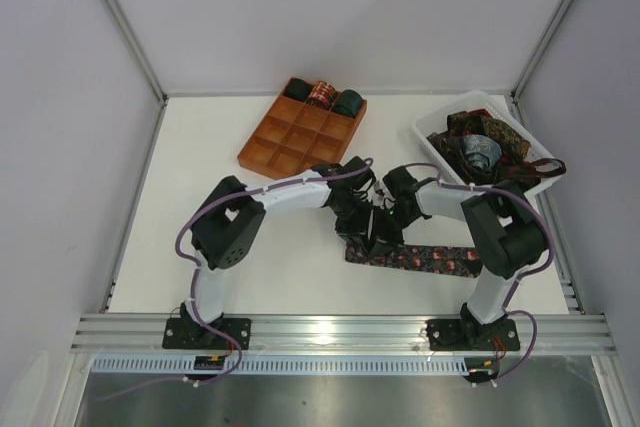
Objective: Roll the ties
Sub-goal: Roll the tie
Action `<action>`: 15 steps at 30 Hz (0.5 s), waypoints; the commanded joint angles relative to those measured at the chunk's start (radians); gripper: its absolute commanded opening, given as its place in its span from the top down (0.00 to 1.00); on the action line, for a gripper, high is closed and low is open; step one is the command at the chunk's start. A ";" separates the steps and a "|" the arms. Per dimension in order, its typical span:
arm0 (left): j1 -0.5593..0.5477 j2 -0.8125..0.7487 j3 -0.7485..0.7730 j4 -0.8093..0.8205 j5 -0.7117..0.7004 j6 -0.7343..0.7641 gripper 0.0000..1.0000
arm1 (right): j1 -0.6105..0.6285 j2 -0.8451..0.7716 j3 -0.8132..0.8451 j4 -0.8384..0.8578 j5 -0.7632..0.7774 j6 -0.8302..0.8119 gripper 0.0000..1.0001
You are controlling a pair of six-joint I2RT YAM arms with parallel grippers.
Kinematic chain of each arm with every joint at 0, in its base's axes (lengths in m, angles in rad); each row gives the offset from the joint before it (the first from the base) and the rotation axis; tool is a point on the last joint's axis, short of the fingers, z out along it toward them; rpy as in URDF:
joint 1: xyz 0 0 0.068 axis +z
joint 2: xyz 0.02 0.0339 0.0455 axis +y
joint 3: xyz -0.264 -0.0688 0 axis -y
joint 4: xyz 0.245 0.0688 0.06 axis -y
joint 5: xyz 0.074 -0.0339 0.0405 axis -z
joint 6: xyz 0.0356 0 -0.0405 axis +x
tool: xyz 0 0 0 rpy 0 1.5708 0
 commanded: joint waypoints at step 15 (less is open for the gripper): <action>-0.034 0.059 -0.045 0.146 0.063 0.027 0.64 | -0.114 -0.174 -0.040 -0.085 0.090 0.012 1.00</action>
